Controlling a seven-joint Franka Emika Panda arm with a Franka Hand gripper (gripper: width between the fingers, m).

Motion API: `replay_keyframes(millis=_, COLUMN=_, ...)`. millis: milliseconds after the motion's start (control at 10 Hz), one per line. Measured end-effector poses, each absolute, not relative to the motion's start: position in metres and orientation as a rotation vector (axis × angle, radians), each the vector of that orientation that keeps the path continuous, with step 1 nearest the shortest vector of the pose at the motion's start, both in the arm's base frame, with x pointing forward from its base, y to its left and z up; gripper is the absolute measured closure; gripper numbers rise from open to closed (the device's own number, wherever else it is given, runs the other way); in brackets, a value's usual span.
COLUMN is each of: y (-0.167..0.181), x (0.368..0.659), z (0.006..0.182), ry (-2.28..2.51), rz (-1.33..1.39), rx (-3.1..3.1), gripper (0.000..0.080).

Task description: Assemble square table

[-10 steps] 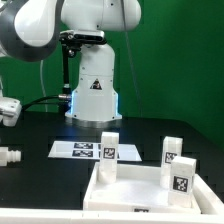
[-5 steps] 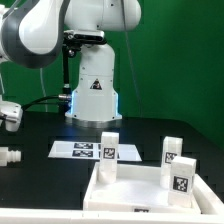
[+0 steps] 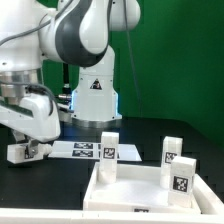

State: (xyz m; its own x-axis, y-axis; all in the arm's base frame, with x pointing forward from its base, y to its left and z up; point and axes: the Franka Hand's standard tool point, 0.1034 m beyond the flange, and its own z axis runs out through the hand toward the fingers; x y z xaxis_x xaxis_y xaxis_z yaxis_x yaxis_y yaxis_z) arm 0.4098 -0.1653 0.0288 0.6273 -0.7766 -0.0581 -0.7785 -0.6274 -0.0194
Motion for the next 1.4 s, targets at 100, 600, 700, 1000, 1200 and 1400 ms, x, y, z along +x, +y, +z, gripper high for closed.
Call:
replay_keyframes(millis=100, y=-0.168, x=0.407, z=0.028, ry=1.249, rz=0.072, rx=-2.841, gripper=0.0518)
replay_keyframes(millis=600, y=-0.161, x=0.401, z=0.022, ry=0.585, rz=0.029, rx=-3.095, gripper=0.0517)
replay_keyframes(millis=700, y=-0.162, x=0.399, z=0.02, ry=0.487, rz=0.036, rx=-3.11, gripper=0.0517)
replay_keyframes(millis=1000, y=-0.152, x=0.401, z=0.014, ry=0.444, rz=-0.012, rx=-3.156, gripper=0.0517)
replay_keyframes(millis=1200, y=-0.154, x=0.4, z=0.014, ry=0.456, rz=-0.012, rx=-3.154, gripper=0.0402)
replay_keyframes(millis=1400, y=-0.15, x=0.4, z=0.012, ry=0.46, rz=0.023, rx=-3.137, gripper=0.0268)
